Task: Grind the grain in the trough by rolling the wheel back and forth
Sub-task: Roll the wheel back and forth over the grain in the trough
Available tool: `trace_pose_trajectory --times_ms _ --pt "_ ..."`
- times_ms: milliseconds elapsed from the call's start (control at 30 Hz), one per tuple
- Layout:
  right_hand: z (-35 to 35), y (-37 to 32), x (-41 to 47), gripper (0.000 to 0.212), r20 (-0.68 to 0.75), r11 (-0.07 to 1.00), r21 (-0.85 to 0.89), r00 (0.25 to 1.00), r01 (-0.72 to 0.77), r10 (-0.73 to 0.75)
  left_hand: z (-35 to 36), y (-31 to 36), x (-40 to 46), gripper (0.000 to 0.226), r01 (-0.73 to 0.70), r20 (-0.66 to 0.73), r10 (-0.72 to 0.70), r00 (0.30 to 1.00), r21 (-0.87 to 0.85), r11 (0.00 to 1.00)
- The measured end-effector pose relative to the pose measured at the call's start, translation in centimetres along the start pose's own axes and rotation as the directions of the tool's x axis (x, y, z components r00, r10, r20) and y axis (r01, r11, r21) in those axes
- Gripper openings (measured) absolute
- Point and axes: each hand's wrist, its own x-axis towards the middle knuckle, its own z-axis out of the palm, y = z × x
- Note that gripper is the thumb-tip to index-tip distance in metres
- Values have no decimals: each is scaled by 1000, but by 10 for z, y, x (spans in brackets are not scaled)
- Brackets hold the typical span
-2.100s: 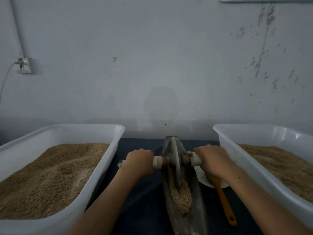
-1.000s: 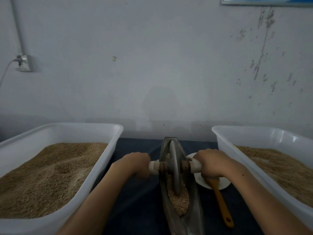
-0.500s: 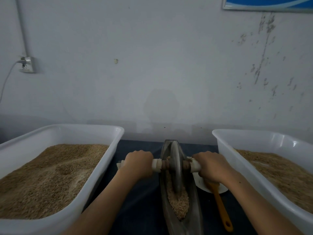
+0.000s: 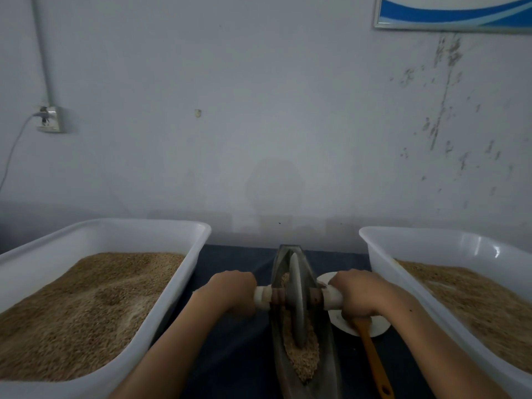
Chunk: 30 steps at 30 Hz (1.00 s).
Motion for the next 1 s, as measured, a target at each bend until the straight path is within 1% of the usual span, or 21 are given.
trace_pose_trajectory --times_ms 67,133,200,267,333,400,467,533,600,667,800,933,1000 --pt "1 2 -1 38 38 999 36 999 6 -7 0 -1 2 33 -4 38 4 999 -9 1000" --pt "2 5 -1 34 42 998 58 999 15 -18 0 -1 3 30 -12 31 12 999 -11 1000" --pt "4 6 1 32 21 998 64 999 24 -25 0 -1 3 28 -18 -4 18 1000 -1 1000" --pt "6 5 2 33 -20 998 63 1000 23 -22 2 0 3 23 -29 -87 31 996 27 999" --pt "9 4 3 29 -123 999 41 992 22 -17 4 0 2 19 -30 -202 41 979 59 998" --pt "14 0 4 22 -274 1000 16 962 19 -14 7 1 3 18 -28 -297 48 954 72 997" --pt "17 -3 4 16 -382 1000 -2 924 16 -16 9 1 3 19 -24 -343 42 938 57 998" --pt "17 -4 3 14 -413 1000 -4 911 14 -15 10 1 2 19 -20 -345 33 938 43 999" --pt "15 -5 2 15 -382 1000 -3 924 9 -10 10 1 1 18 -21 -338 35 940 45 999" --pt "12 -5 0 19 -320 1000 -12 947 8 -11 8 2 0 18 -18 -310 32 950 49 999" --pt "3 -2 -7 35 -130 1000 -3 992 10 -10 3 2 -4 28 -28 -184 36 982 44 999" --pt "-1 2 -11 42 59 998 60 998 4 -7 -2 5 -6 36 -28 -84 35 996 75 997" --pt "0 3 -9 41 99 997 73 995 6 -13 -3 6 -6 35 -27 -66 32 997 75 997"
